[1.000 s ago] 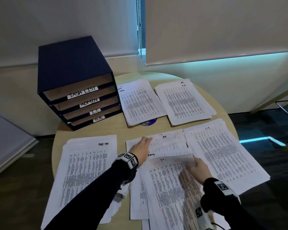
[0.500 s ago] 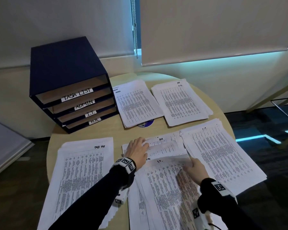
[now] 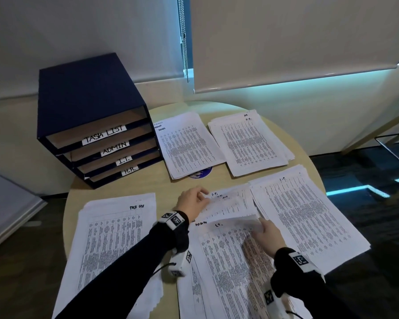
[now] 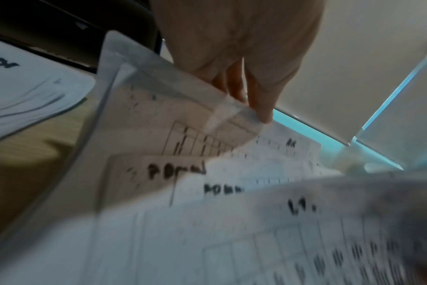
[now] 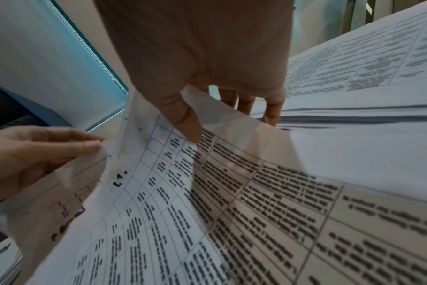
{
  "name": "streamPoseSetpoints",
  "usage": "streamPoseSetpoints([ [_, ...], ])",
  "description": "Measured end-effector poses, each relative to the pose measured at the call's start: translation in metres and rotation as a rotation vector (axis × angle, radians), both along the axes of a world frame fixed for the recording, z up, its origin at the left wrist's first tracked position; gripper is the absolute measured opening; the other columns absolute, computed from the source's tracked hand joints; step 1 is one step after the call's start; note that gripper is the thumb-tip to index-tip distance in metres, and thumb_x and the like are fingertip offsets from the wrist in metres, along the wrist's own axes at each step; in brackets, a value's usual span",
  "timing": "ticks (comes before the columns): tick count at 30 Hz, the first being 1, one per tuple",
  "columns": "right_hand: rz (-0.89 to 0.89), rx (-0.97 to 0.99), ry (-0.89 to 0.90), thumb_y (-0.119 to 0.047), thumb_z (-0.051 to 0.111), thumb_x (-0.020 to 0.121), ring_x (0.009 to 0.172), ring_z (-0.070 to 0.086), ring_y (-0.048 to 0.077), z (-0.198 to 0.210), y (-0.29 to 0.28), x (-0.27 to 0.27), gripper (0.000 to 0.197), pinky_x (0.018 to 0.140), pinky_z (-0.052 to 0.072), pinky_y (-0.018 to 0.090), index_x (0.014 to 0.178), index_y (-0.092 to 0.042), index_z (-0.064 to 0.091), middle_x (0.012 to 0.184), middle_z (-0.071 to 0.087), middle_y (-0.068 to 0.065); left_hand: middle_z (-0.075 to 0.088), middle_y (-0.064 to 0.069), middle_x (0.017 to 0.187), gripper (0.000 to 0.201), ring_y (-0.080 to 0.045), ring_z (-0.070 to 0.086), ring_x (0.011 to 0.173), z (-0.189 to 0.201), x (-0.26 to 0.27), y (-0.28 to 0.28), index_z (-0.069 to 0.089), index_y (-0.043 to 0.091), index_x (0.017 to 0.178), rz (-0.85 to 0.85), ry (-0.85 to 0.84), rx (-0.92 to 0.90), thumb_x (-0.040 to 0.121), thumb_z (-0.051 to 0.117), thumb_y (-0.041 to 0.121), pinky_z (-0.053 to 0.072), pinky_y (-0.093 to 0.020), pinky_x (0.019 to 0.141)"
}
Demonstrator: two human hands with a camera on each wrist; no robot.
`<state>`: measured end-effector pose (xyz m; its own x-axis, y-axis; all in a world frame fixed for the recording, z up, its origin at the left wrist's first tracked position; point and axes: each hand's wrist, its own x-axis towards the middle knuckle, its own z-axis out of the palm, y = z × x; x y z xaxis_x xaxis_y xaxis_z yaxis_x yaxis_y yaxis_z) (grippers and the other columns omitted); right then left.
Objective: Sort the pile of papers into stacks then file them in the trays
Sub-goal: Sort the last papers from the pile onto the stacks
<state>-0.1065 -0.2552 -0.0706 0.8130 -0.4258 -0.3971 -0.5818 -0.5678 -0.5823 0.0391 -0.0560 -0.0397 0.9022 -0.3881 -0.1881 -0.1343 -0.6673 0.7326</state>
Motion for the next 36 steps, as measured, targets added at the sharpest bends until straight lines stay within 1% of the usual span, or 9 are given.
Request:
streamPoseSetpoints([
  [3,-0.002,-0.006,0.006,-0.014,0.049,0.089,0.091,0.056,0.028,0.0,0.0,0.0,0.015,0.082,0.048,0.039,0.098,-0.007,0.059,0.097,0.058,0.01,0.062,0.006,0.081,0.013,-0.012,0.058,0.074,-0.003,0.012,-0.004,0.071,0.02,0.088,0.097,0.151,-0.06,0.082,0.074,0.032,0.048,-0.021,0.064],
  [8,-0.005,0.004,0.0,-0.012,0.049,0.089,0.088,0.057,0.028,0.002,0.001,0.001,0.014,0.081,0.049,0.04,0.095,-0.006,0.06,0.094,0.059,0.011,0.066,-0.002,0.101,0.017,-0.016,0.059,0.091,-0.009,0.03,-0.005,0.071,0.014,0.097,0.011,0.223,0.04,0.089,0.066,0.028,0.043,-0.021,0.069],
  [11,0.0,0.015,0.012,-0.012,0.049,0.089,0.088,0.057,0.027,0.005,0.003,0.002,0.015,0.081,0.049,0.04,0.097,-0.005,0.06,0.095,0.058,0.01,0.061,-0.006,0.112,0.02,-0.019,0.06,0.102,-0.014,0.035,-0.006,0.065,0.016,0.11,-0.044,0.135,0.16,0.091,0.061,0.017,0.048,-0.027,0.086],
  [15,0.004,0.013,0.036,-0.011,0.05,0.087,0.087,0.057,0.027,0.01,0.005,0.003,0.013,0.082,0.05,0.041,0.095,-0.008,0.059,0.095,0.056,0.008,0.044,-0.007,0.138,0.053,-0.022,0.05,0.125,-0.015,0.032,-0.009,0.05,0.014,0.135,-0.189,0.105,0.311,0.086,0.068,0.019,0.039,-0.037,0.108],
  [19,-0.008,0.016,0.049,-0.011,0.051,0.087,0.089,0.058,0.027,0.012,0.007,0.002,0.013,0.084,0.05,0.042,0.096,-0.008,0.059,0.099,0.058,0.009,0.06,0.001,0.126,0.033,-0.016,0.057,0.114,-0.009,0.017,-0.01,0.064,0.021,0.124,-0.251,-0.113,0.283,0.092,0.06,0.017,0.043,-0.029,0.102],
  [23,0.007,0.006,0.058,-0.014,0.054,0.086,0.1,0.057,0.031,0.014,0.008,0.001,0.017,0.09,0.048,0.044,0.102,-0.011,0.06,0.105,0.059,0.011,0.056,0.007,0.13,0.029,-0.014,0.059,0.108,-0.007,0.002,0.0,0.066,0.028,0.121,-0.426,-0.283,0.292,0.096,0.056,0.021,0.045,-0.027,0.097],
  [27,0.011,0.008,0.044,-0.014,0.054,0.084,0.09,0.059,0.028,0.015,0.007,0.002,0.008,0.083,0.05,0.045,0.089,-0.018,0.059,0.096,0.062,0.008,0.05,0.007,0.137,0.032,-0.014,0.057,0.112,-0.01,0.001,0.007,0.064,0.028,0.125,-0.471,-0.306,0.32,0.097,0.053,0.018,0.042,-0.026,0.099],
  [31,0.015,0.0,0.05,-0.014,0.055,0.085,0.093,0.059,0.027,0.016,0.009,0.001,0.011,0.086,0.05,0.044,0.094,-0.015,0.06,0.098,0.062,0.006,0.048,0.006,0.141,0.034,-0.014,0.053,0.12,-0.014,-0.001,0.01,0.063,0.029,0.127,-0.495,-0.31,0.336,0.097,0.052,0.016,0.041,-0.029,0.103],
  [36,0.022,-0.001,0.046,-0.014,0.054,0.084,0.087,0.059,0.028,0.017,0.009,0.001,0.006,0.081,0.051,0.045,0.082,-0.019,0.054,0.094,0.062,0.009,0.057,0.002,0.131,0.033,-0.016,0.05,0.119,-0.015,0.0,0.009,0.064,0.027,0.125,-0.53,-0.305,0.367,0.096,0.051,0.017,0.039,-0.03,0.101],
])
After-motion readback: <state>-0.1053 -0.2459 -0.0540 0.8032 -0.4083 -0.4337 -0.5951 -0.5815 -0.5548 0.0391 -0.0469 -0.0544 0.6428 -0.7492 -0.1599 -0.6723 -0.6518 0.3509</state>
